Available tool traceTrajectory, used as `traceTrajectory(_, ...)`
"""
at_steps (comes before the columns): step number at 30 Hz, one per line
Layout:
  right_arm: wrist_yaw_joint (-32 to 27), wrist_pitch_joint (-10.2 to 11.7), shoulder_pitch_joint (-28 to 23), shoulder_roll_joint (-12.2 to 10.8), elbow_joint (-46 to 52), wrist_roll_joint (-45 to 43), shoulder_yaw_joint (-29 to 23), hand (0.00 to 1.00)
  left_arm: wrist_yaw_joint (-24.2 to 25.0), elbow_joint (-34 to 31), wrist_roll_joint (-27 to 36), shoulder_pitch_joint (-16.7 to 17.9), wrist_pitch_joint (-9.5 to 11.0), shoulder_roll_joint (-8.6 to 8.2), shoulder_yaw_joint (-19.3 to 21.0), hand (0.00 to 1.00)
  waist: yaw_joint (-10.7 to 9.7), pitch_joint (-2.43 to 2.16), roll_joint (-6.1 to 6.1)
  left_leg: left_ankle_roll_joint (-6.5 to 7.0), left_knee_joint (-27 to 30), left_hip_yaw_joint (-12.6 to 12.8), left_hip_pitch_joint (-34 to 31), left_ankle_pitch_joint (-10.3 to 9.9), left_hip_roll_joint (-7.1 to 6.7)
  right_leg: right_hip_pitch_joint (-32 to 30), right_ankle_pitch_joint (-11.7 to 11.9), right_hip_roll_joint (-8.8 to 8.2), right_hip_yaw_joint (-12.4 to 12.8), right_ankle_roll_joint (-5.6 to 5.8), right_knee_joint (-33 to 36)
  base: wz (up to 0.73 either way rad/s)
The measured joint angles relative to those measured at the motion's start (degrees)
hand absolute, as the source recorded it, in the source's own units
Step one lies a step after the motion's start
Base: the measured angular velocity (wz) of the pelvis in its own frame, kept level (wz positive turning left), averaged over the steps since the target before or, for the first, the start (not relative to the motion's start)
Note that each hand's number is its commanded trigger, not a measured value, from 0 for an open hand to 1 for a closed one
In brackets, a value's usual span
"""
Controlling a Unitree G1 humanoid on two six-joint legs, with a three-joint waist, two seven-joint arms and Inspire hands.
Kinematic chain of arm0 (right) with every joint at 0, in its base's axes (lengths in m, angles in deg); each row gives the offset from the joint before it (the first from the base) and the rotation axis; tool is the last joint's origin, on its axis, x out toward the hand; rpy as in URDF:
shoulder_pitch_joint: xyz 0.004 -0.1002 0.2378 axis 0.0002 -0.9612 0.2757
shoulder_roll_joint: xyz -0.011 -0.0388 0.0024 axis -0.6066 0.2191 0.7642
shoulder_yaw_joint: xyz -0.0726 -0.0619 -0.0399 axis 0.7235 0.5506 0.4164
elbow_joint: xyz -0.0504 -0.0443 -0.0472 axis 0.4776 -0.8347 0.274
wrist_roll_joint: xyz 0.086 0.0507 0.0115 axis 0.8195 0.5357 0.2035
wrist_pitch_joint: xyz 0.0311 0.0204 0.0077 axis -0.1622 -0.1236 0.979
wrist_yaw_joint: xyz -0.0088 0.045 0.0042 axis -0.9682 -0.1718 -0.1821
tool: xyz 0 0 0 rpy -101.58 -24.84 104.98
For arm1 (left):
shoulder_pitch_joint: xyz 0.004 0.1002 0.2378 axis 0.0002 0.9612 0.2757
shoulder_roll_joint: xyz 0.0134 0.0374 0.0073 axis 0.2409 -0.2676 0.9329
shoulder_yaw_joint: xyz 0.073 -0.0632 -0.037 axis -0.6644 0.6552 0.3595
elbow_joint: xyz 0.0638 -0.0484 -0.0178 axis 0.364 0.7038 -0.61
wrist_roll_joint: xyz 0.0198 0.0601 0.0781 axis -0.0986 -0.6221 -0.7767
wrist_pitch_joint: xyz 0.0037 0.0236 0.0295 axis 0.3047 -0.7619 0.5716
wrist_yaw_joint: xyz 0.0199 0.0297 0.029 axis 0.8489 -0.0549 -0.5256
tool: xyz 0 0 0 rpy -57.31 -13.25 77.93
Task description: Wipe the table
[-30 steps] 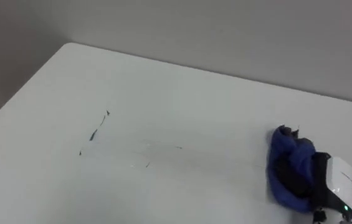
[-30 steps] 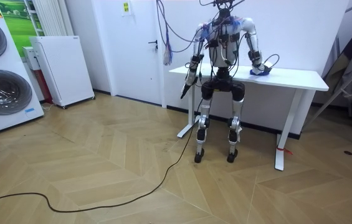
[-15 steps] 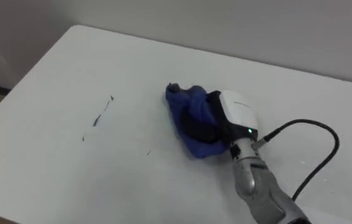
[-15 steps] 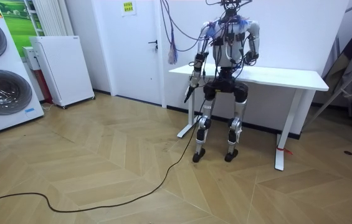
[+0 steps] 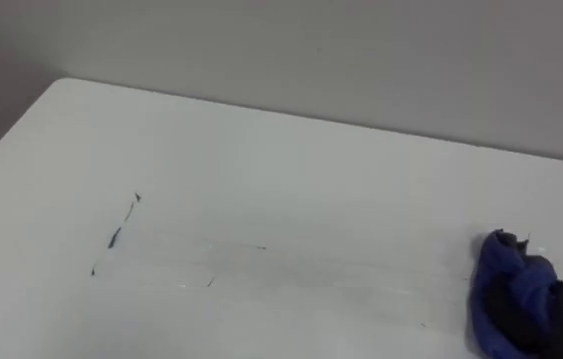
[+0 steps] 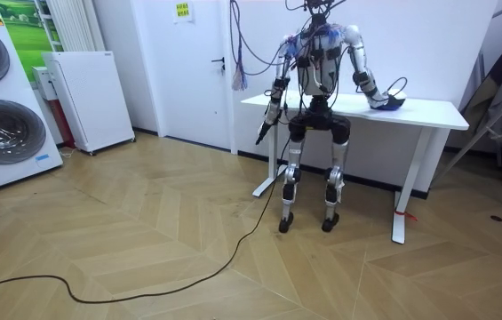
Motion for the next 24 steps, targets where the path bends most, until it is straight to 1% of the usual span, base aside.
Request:
traceTrajectory(1,-0.02,-1.58,1.25,-0.61,0.20,0.05,0.31,1.00,-0.13,0.05,0.07,-0.82,0.18,-0.06,-0.89,0.00,0.75,0.00,0.10,0.11,0.41,0.03,-0.08,-0.39,-0.07,-0.71,-0.11,-0.08,-0.10,-0.16,1.18,-0.26)
traceTrajectory(2,-0.09,-2.41,1.90,-1.01,0.38,-0.10,0.48,1.00,-0.31,0.21,0.01,-1.43,0.20,-0.10,-1.41,0.00,1.52,0.03,0.19,0.16,1.05,0.09,-0.17,-0.79,-0.08,-1.18,-0.20,-0.02,-0.13,-0.32,1.94,-0.60)
traceTrajectory(3,-0.07,-4.30,3.25,-2.21,1.30,-0.55,1.31,1.00,-0.80,0.60,0.00,-1.91,0.19,-0.21,-2.32,0.00,3.08,0.03,0.38,0.33,2.68,0.08,-0.62,-1.65,-0.12,-2.49,-0.17,0.09,-0.34,-0.77,3.54,-0.88)
traceTrajectory(4,0.25,-7.06,4.87,-3.04,2.89,-1.29,2.68,1.00,-1.41,1.89,0.07,-2.87,0.20,-0.49,-3.34,0.00,4.79,0.18,0.84,0.49,4.97,0.03,-1.68,-2.65,-0.06,-3.85,0.31,0.08,-1.59,-1.54,4.69,-1.01)
traceTrajectory(5,0.64,-8.24,5.88,-3.58,3.76,-2.17,3.61,1.00,-1.75,2.60,0.10,-3.48,0.20,-0.66,-3.81,0.00,5.93,0.26,1.04,0.61,6.34,0.11,-2.45,-3.19,-0.05,-4.92,0.64,-0.01,-2.62,-2.06,5.47,-1.22)
traceTrajectory(6,1.03,-10.04,9.06,-4.63,4.35,-4.20,7.13,1.00,-2.49,4.61,0.13,-4.87,0.27,-0.67,-5.07,0.00,8.20,0.45,1.33,0.97,8.70,0.19,-3.95,-3.83,-0.13,-6.67,1.87,-0.26,-4.45,-3.31,5.91,-1.39)
traceTrajectory(7,2.69,-11.64,13.42,-6.22,4.62,-6.61,11.98,1.00,-2.85,7.72,0.15,-6.47,0.34,-0.52,-6.40,0.00,10.24,0.67,1.66,1.00,9.95,0.22,-5.37,-3.83,-0.05,-8.01,3.87,-0.24,-5.88,-4.25,4.87,-1.34)
traceTrajectory(8,3.74,-12.12,15.69,-7.34,4.65,-8.54,14.19,1.00,-2.90,9.22,0.21,-7.69,0.38,-0.47,-6.91,0.00,11.27,0.66,1.95,0.91,9.97,0.40,-6.07,-4.07,0.80,-8.74,4.48,0.17,-6.74,-4.19,4.68,-0.90)
traceTrajectory(9,6.28,-12.80,19.94,-10.14,4.49,-12.17,18.28,1.00,-2.86,11.39,1.10,-10.80,0.47,-0.43,-7.64,0.00,13.08,1.06,2.40,0.29,11.19,1.88,-8.01,-4.14,2.33,-11.06,1.04,-1.74,-8.95,-2.18,12.49,0.00)
traceTrajectory(10,8.66,-12.79,23.15,-12.02,4.35,-14.38,21.81,1.00,-2.82,11.57,1.37,-13.29,1.09,-0.41,-8.44,0.00,15.08,1.12,2.25,-0.92,11.47,2.98,-9.55,-3.39,3.57,-11.01,-4.17,-5.58,-10.50,-1.06,21.38,0.37)
traceTrajectory(11,9.82,-12.61,25.20,-12.70,4.07,-14.47,23.80,1.00,-2.75,11.65,1.81,-14.33,1.76,-0.42,-9.18,0.00,16.66,1.20,2.16,-1.42,11.37,3.88,-10.14,-2.88,4.07,-10.62,-6.38,-8.12,-10.93,-0.22,24.27,0.63)
traceTrajectory(12,11.78,-11.61,30.36,-13.58,2.87,-14.37,27.29,1.00,-2.62,11.07,2.59,-15.30,3.25,-0.58,-9.93,0.00,19.84,1.32,1.86,-2.27,11.39,4.93,-11.56,-1.75,4.06,-9.37,-8.75,-13.21,-10.56,1.33,26.10,0.12)
traceTrajectory(13,12.90,-9.48,36.57,-13.86,0.40,-14.04,30.88,1.00,-2.52,10.03,4.01,-15.37,4.17,-0.21,-9.97,0.00,23.60,1.43,1.68,-3.06,11.85,5.42,-13.83,-1.24,4.02,-9.25,-8.35,-16.93,-9.06,1.77,22.60,-0.07)
traceTrajectory(14,13.41,-8.74,39.21,-13.88,-0.14,-13.92,32.10,1.00,-2.42,10.14,4.30,-15.27,4.35,0.23,-9.91,0.00,25.00,1.41,1.20,-3.51,12.17,5.19,-15.10,-0.99,4.03,-9.26,-6.87,-17.99,-8.49,1.94,19.49,-0.14)
traceTrajectory(15,13.60,-7.47,42.36,-13.78,-0.58,-13.17,33.02,1.00,-1.90,10.54,5.09,-15.04,3.89,1.19,-9.51,0.00,26.25,1.54,0.85,-4.67,12.91,2.63,-17.43,-0.48,4.32,-8.62,-3.60,-18.62,-7.24,4.62,12.90,0.44)
traceTrajectory(16,13.40,-7.05,43.19,-12.98,-0.40,-11.46,32.99,1.00,-1.32,10.52,6.44,-14.96,3.35,1.90,-8.66,0.00,25.37,1.42,1.08,-6.23,13.03,-0.26,-19.87,0.59,5.16,-7.08,-3.54,-15.75,-7.74,6.23,9.75,0.69)
traceTrajectory(17,13.34,-6.91,42.96,-12.21,-0.34,-10.87,32.99,1.00,-1.15,10.54,6.70,-14.93,3.32,2.09,-8.51,0.00,24.77,1.47,1.08,-6.66,12.76,-0.74,-20.74,1.31,5.72,-6.55,-3.67,-14.95,-8.60,6.45,8.73,0.91)
traceTrajectory(18,13.36,-6.64,41.31,-10.84,-1.44,-9.79,32.63,1.00,-0.44,10.76,6.73,-14.87,3.18,2.06,-8.19,0.00,23.63,1.53,1.01,-7.42,11.51,-0.86,-21.30,2.62,6.55,-5.71,-4.02,-13.67,-8.60,6.99,6.90,0.66)
traceTrajectory(19,12.77,-4.78,38.44,-9.82,-1.63,-8.52,30.77,1.00,0.53,10.77,6.76,-14.76,3.20,1.50,-8.13,0.00,22.16,1.53,1.02,-7.86,10.86,-1.14,-21.64,3.46,7.07,-4.68,-4.24,-12.88,-9.33,7.32,5.30,0.53)
traceTrajectory(20,12.55,-4.35,36.93,-9.40,0.15,-8.56,30.03,1.00,0.95,10.80,6.78,-14.57,3.18,1.43,-8.09,0.00,20.78,1.55,0.99,-8.01,10.72,-1.37,-21.84,3.85,7.19,-4.40,-4.47,-12.76,-10.18,7.55,5.04,0.27)
traceTrajectory(21,12.78,-3.24,33.97,-8.03,2.01,-7.93,29.28,1.00,1.76,10.81,7.06,-14.13,3.38,1.43,-7.72,0.00,18.42,1.57,0.59,-8.17,9.50,-1.19,-21.24,4.85,7.32,-3.96,-4.60,-12.58,-10.79,7.53,4.54,0.00)
traceTrajectory(22,12.61,-2.08,30.89,-5.96,4.10,-7.63,28.49,1.00,2.28,10.71,8.30,-13.95,4.24,1.43,-6.49,0.00,16.63,1.74,-0.15,-8.29,8.21,-0.26,-20.05,5.76,7.46,-3.66,-4.64,-12.54,-11.26,7.46,4.37,-0.12)
traceTrajectory(23,12.55,-1.62,29.38,-4.98,5.14,-7.62,27.77,1.00,2.31,10.70,9.10,-13.91,4.57,1.46,-6.01,0.00,15.59,1.70,-0.35,-8.33,7.74,-0.02,-19.61,5.93,7.63,-3.52,-4.69,-12.40,-11.32,7.38,4.40,-0.18)
traceTrajectory(24,12.13,-0.79,26.82,-3.52,6.41,-7.55,25.99,1.00,2.54,10.80,10.59,-13.58,5.09,1.57,-4.91,0.00,14.27,1.83,-0.64,-8.49,7.32,0.15,-18.88,6.01,8.11,-3.12,-4.72,-11.93,-11.19,7.33,4.46,-0.12)
